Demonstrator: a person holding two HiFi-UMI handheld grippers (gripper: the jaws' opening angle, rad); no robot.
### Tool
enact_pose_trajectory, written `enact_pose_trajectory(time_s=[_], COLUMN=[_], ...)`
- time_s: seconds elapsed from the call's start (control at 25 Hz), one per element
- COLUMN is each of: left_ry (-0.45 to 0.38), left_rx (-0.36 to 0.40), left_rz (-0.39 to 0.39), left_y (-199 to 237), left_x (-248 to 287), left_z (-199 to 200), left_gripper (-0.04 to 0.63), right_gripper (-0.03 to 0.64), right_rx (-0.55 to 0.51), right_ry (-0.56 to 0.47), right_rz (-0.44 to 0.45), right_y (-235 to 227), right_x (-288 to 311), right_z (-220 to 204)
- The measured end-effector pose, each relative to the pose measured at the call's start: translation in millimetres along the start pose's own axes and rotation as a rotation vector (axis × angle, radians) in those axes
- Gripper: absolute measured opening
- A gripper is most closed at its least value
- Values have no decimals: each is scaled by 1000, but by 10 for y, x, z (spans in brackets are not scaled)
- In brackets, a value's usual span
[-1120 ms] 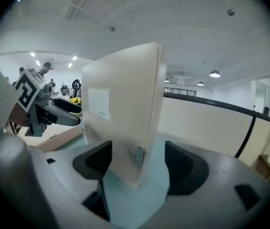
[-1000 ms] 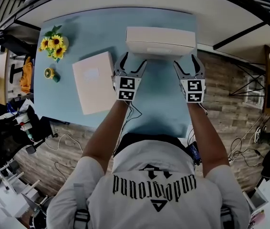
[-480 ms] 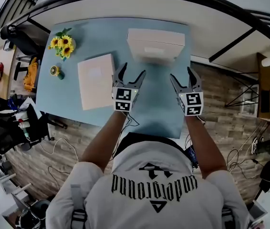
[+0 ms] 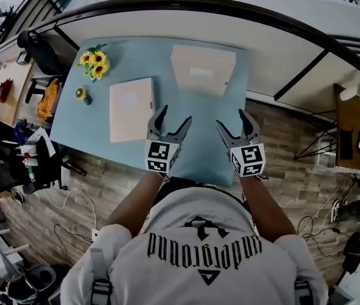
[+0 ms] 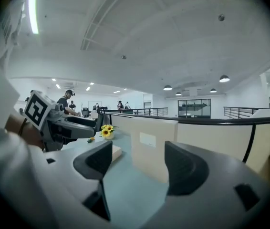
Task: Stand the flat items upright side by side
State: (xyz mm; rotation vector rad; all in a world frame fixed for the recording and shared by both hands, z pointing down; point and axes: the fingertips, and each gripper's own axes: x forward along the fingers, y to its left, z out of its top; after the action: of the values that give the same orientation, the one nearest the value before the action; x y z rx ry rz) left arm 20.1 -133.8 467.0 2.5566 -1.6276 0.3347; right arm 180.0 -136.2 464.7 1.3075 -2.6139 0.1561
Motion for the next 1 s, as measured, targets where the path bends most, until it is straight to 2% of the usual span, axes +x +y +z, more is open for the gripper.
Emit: enact_pose_trajectory(time_s=[0.12, 0.4, 0.8, 1.0], left_ry=[-29, -24, -19, -21], left_rx=[-3, -5, 9, 41], left_rz=[24, 92, 196, 212], left_y=[-89, -173, 137, 352], left_x=[-221, -611, -1070, -1229], left_z=[61, -1, 93, 63], left_gripper=[356, 356, 356, 356], right_gripper=[347, 341, 341, 341], right_rx=[15, -7, 1, -6], right_ry=[-19, -32, -69, -69], right_rz=[31, 134, 227, 250], right_y=[167, 534, 906, 1118], right_x=[-158, -287, -134, 14], right_z=[50, 91, 276, 328])
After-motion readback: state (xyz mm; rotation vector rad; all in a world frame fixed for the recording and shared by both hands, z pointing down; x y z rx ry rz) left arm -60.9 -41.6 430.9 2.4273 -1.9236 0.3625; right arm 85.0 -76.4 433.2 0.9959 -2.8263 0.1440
